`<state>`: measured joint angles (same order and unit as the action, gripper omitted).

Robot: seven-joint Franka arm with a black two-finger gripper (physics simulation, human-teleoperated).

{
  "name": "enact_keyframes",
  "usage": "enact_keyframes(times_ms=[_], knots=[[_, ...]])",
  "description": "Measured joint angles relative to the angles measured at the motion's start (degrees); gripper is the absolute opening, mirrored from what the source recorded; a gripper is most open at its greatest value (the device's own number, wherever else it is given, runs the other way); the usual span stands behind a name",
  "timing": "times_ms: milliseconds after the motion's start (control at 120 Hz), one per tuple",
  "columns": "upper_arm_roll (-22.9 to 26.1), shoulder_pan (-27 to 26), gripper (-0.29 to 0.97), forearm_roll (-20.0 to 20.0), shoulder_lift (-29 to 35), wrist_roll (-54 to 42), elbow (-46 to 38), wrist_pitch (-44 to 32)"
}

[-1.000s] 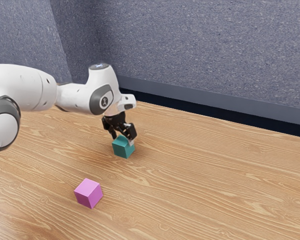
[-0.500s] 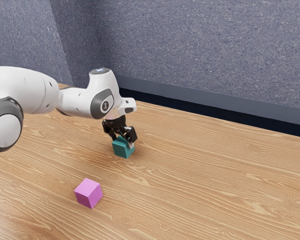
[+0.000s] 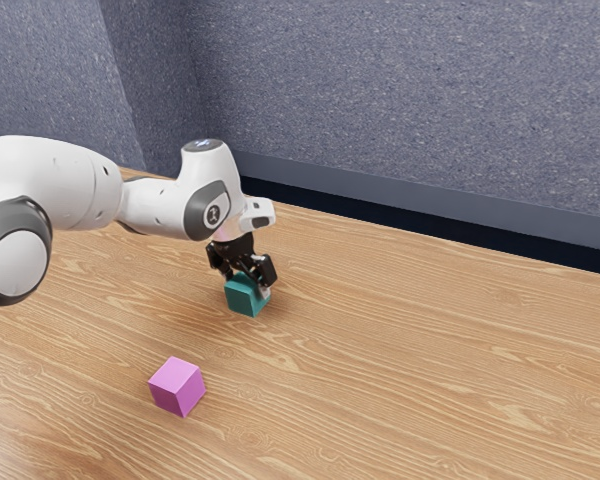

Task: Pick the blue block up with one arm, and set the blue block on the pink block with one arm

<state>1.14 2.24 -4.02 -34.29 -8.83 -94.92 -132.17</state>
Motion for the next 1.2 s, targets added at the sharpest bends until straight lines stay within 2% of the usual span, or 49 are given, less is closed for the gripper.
enact_keyframes(times_ms=[717,1000,1200], knots=[[-0.1,0.2,0.66,0.4,-0.5,3.6,0.4,0.5],[-0.2,-0.1,0.48,0.4,-0.7,4.4,0.7,0.5],[-0.2,0.2,0.42,0.2,-0.7,4.9,0.6,0.5]])
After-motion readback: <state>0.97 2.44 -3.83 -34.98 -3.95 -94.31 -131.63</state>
